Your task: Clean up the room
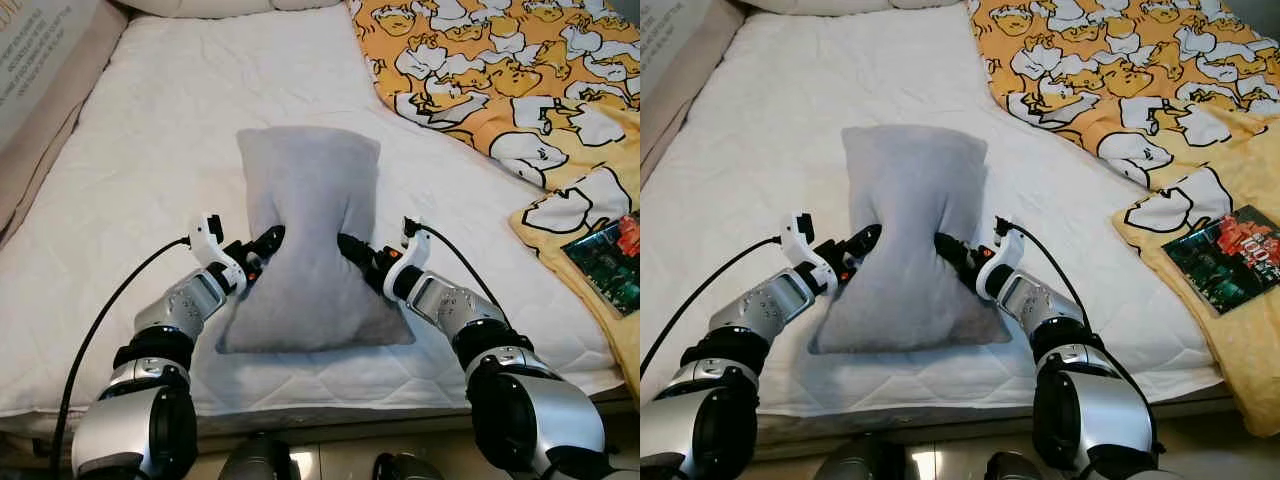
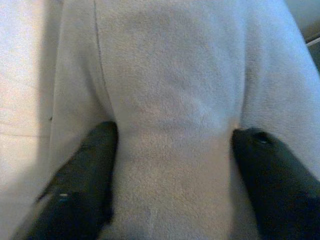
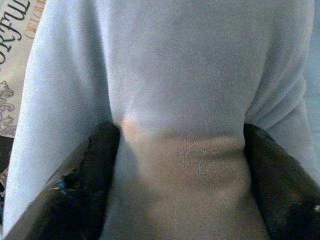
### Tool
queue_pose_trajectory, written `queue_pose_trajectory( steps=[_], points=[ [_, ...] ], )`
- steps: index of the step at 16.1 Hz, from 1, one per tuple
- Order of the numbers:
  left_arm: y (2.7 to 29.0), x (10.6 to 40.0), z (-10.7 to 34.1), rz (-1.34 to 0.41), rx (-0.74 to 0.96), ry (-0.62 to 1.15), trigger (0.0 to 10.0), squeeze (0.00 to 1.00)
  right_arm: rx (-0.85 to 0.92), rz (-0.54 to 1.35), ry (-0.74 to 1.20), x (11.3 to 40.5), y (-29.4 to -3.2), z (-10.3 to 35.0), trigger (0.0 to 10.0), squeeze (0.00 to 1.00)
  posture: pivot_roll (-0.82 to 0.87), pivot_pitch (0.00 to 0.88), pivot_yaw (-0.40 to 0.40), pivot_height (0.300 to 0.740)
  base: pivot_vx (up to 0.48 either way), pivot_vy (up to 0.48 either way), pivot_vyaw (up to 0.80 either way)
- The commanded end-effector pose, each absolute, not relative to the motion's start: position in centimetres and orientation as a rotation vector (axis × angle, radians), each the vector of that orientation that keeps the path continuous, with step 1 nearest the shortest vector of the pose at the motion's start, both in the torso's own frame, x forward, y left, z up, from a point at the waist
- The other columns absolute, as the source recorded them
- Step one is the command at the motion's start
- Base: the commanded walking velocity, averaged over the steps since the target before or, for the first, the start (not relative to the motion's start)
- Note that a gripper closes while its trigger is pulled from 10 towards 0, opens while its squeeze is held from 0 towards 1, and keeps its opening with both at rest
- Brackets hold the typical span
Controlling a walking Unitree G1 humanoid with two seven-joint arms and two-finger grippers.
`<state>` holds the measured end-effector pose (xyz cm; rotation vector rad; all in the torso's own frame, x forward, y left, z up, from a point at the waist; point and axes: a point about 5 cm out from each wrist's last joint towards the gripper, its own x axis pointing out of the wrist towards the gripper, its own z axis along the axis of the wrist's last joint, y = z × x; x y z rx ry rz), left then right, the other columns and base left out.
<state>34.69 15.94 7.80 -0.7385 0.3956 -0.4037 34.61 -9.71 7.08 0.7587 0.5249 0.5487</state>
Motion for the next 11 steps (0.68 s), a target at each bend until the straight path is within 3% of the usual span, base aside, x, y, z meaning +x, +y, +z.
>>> queue_pose_trajectory(
  steps=[1,11],
  points=[
    [14.3,34.1,7.0,-0.463,-0.748,0.436,0.0,0.00,0.749,0.598,0.589,33.9,-8.0,6.4,0.0,0.00,-0.03,0.130,0.026,0.740,0.000,0.000,0.00],
    [12.8,34.1,8.4,-0.473,-0.700,0.322,0.0,0.00,0.749,0.590,0.566,34.4,-7.6,7.1,0.0,0.00,-0.02,0.084,0.024,0.740,0.000,0.000,0.00]
  ],
)
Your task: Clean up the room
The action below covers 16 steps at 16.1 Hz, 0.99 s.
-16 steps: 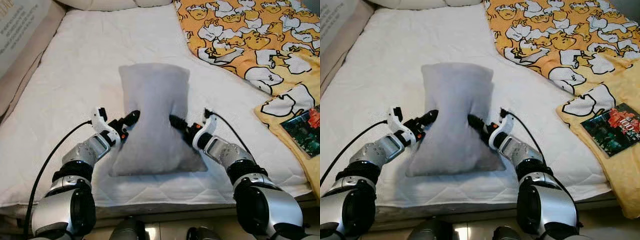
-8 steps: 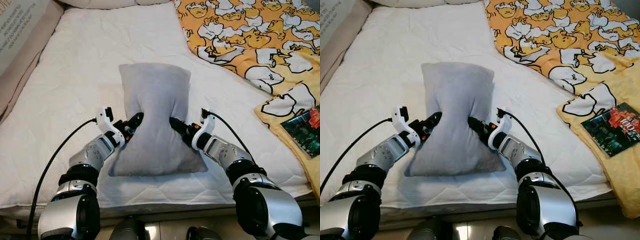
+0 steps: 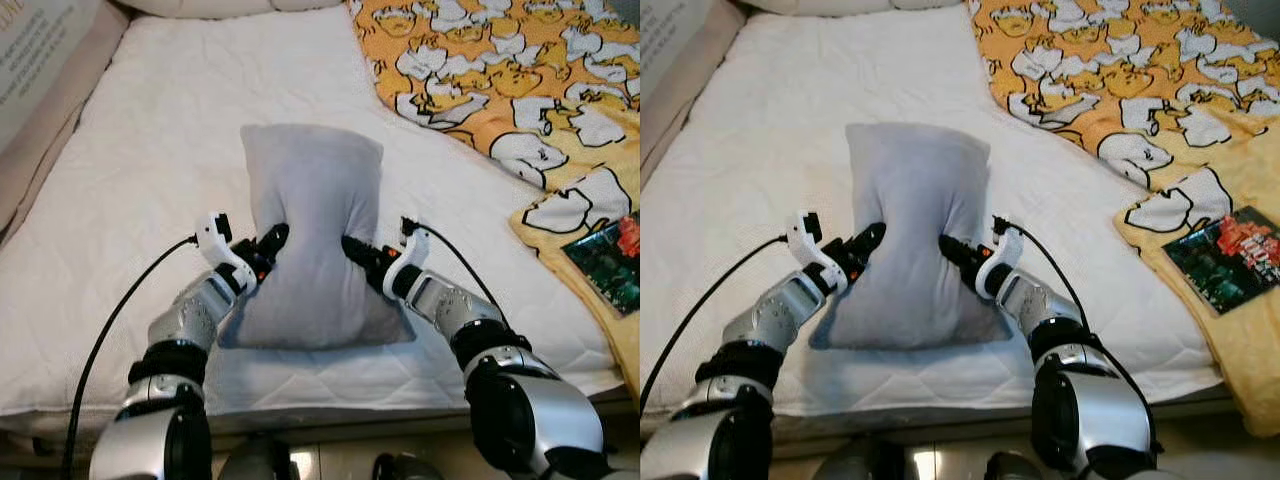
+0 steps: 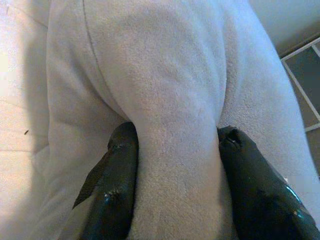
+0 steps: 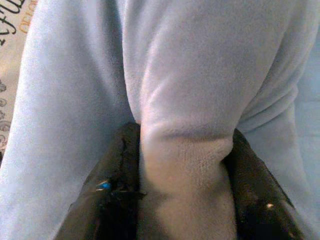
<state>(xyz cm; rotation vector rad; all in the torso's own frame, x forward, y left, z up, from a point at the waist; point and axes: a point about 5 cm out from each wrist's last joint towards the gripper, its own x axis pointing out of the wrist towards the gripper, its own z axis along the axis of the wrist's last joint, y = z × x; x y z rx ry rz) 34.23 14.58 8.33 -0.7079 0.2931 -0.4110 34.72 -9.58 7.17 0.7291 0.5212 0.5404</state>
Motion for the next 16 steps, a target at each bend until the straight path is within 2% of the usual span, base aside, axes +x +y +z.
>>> queue_pose_trajectory(
  steps=[1,7,9,10,13,14,16],
  points=[
    [12.7,34.2,8.7,-0.473,-0.695,0.310,0.0,0.00,0.760,0.590,0.549,34.5,-7.6,7.4,0.0,0.00,-0.02,0.083,0.024,0.740,0.000,0.000,0.00],
    [11.9,33.9,12.1,-0.495,-0.630,0.180,0.0,0.00,0.771,0.598,0.341,35.9,-7.6,11.6,0.0,0.00,-0.02,0.066,0.024,0.740,0.000,0.000,0.00],
    [11.5,33.6,13.2,-0.502,-0.587,0.140,0.0,0.00,0.778,0.630,0.268,35.7,-7.6,12.9,0.0,0.00,-0.03,0.059,0.026,0.740,0.000,0.000,0.00],
    [11.1,33.0,15.3,-0.500,-0.585,0.078,0.0,0.00,0.778,0.630,0.183,35.0,-8.0,14.6,0.0,0.00,-0.02,0.047,0.027,0.740,0.000,0.000,0.00],
    [10.7,31.8,17.4,-0.507,-0.490,-0.011,0.0,0.00,0.739,0.599,0.123,33.5,-8.9,15.8,0.0,0.00,-0.03,0.032,0.033,0.740,0.000,0.000,0.00],
    [10.8,31.5,17.9,-0.473,-0.436,-0.041,10.0,0.00,0.694,0.572,0.100,32.9,-9.4,16.1,10.0,0.00,-0.03,0.027,0.035,0.740,0.000,0.000,0.00],
    [11.0,30.8,18.6,-0.424,-0.364,-0.066,10.0,0.00,0.657,0.576,0.103,31.5,-9.6,16.2,10.0,0.00,-0.03,0.015,0.041,0.740,0.000,0.000,0.00]
  ],
)
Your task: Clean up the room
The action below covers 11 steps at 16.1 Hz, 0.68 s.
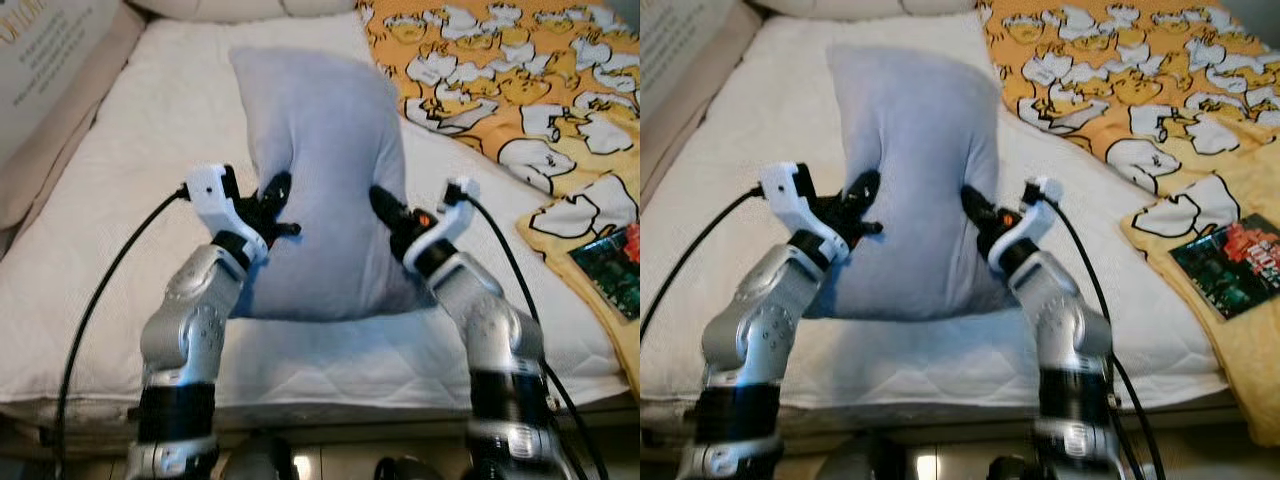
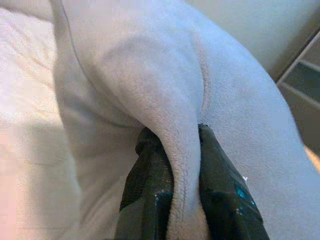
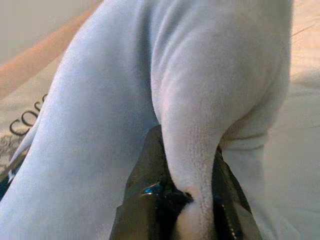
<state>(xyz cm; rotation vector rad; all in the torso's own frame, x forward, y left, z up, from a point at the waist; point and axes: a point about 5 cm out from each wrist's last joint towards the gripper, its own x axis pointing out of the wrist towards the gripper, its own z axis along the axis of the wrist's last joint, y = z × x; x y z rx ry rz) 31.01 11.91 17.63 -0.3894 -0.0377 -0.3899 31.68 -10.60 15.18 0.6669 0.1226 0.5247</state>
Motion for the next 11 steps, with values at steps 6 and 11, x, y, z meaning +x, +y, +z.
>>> queue_pose_trajectory(
  steps=[6,11],
  points=[
    [10.98,30.23,18.71,-0.396,-0.322,-0.060,10.0,0.00,0.629,0.566,0.166,30.64,-8.97,15.39,10.0,0.00,-0.01,0.002,0.024,0.740,0.000,0.291,0.00],
    [11.28,30.33,18.84,-0.359,-0.283,-0.058,10.0,0.00,0.623,0.569,0.179,30.68,-8.64,15.36,10.0,0.00,0.00,0.008,0.025,0.740,0.000,0.364,0.00]
  ],
)
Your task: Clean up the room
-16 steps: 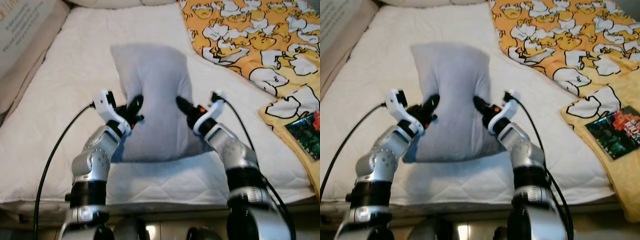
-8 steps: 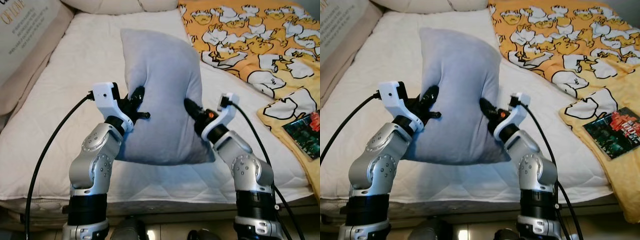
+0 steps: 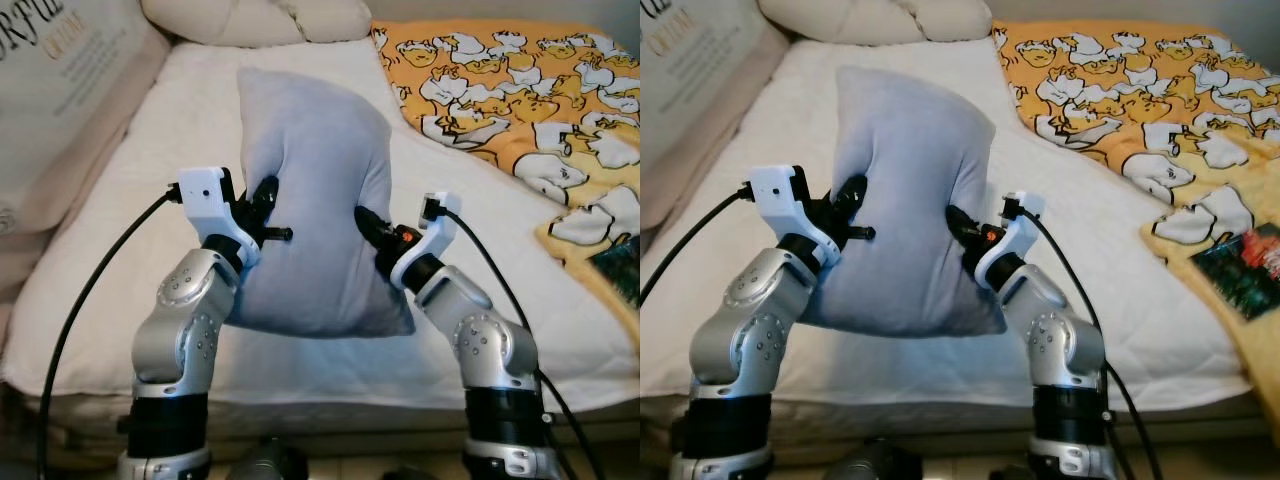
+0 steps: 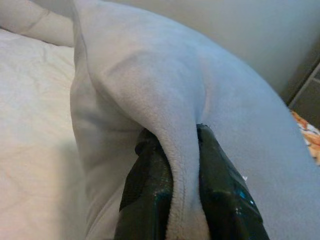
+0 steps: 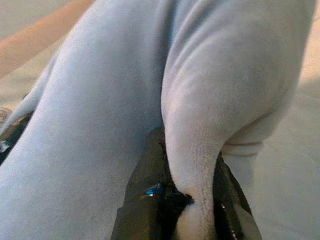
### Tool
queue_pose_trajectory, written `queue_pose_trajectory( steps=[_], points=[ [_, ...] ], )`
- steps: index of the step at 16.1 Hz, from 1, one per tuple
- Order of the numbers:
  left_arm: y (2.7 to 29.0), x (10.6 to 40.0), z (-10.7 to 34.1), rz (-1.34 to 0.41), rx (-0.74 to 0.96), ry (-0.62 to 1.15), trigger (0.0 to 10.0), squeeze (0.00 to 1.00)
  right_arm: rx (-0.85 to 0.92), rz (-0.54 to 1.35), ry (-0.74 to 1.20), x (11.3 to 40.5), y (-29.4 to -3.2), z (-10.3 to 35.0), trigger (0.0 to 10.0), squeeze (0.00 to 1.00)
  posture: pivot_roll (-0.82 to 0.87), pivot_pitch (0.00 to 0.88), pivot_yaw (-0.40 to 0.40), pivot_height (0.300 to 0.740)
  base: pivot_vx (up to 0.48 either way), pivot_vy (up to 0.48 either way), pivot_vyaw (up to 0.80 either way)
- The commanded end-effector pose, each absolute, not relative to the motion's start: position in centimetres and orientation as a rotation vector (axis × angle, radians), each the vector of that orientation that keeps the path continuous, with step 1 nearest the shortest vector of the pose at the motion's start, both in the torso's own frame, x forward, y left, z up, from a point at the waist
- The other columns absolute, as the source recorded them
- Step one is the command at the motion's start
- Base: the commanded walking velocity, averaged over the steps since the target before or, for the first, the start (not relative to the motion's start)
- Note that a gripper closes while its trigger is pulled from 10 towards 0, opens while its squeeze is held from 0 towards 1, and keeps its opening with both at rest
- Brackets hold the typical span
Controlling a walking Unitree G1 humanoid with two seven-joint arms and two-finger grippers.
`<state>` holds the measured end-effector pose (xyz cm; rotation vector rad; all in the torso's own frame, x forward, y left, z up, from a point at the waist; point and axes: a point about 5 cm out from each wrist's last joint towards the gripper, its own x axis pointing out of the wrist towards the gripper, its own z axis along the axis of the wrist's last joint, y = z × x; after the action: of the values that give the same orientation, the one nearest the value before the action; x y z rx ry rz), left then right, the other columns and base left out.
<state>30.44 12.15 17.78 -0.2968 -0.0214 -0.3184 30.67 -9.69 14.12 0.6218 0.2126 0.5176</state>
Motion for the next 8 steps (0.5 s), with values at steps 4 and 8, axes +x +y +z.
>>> queue_pose_trajectory(
  steps=[4,8],
  points=[
    [11.45,30.33,18.66,-0.348,-0.268,-0.047,10.0,0.00,0.614,0.559,0.189,30.62,-8.39,15.03,10.0,0.00,0.00,0.015,0.036,0.740,0.000,0.367,0.00],
    [11.80,30.09,18.22,-0.343,-0.254,-0.025,10.0,0.00,0.616,0.546,0.186,30.64,-8.39,14.98,10.0,0.00,0.01,0.019,0.049,0.740,0.000,0.365,0.00]
  ],
)
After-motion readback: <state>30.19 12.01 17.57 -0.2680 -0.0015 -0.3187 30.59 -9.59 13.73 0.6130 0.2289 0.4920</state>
